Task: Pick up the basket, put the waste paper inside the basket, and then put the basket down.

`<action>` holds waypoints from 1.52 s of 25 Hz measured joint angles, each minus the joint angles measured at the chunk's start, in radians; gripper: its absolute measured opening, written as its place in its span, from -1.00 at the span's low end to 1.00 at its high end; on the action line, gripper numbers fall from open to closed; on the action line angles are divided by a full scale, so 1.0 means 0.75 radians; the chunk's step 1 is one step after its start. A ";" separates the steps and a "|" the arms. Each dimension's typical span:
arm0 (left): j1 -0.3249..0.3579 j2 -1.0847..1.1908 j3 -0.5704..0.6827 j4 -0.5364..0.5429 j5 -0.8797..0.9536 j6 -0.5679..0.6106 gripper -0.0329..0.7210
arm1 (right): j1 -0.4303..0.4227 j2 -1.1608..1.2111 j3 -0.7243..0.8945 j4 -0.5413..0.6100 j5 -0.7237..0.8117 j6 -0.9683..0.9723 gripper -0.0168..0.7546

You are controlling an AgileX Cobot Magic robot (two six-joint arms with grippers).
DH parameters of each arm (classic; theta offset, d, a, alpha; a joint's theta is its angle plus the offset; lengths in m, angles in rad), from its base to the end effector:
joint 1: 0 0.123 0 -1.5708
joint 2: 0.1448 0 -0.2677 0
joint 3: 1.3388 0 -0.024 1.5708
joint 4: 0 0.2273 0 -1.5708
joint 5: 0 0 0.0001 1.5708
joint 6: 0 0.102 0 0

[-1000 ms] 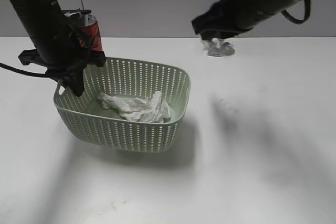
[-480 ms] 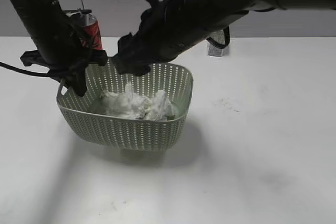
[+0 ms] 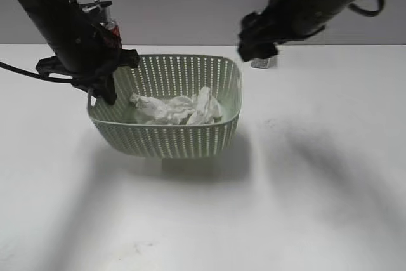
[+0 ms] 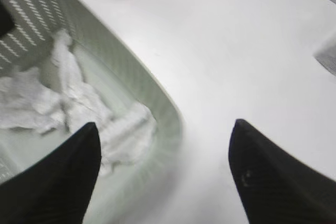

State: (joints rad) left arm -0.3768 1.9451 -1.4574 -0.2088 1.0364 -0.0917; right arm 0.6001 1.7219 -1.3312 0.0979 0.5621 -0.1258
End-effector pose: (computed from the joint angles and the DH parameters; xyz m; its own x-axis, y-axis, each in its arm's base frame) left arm 0.3334 -0.1515 0.1896 -0.9784 0.1778 -0.1053 0.1960 0.9597 -0.2014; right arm 0.3009 0.2124 0.2565 -0.6013 -0.4634 -0.6509 -0.6182 0.7859 0.0117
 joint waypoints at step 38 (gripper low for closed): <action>-0.073 0.060 0.000 0.059 -0.106 -0.055 0.79 | -0.517 -2.175 1.214 -0.194 0.516 0.168 0.50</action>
State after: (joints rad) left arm -0.4319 1.9901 -1.4574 -0.1648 0.9567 -0.1333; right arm 0.2120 0.0908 -0.4205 -0.0476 0.9487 0.0000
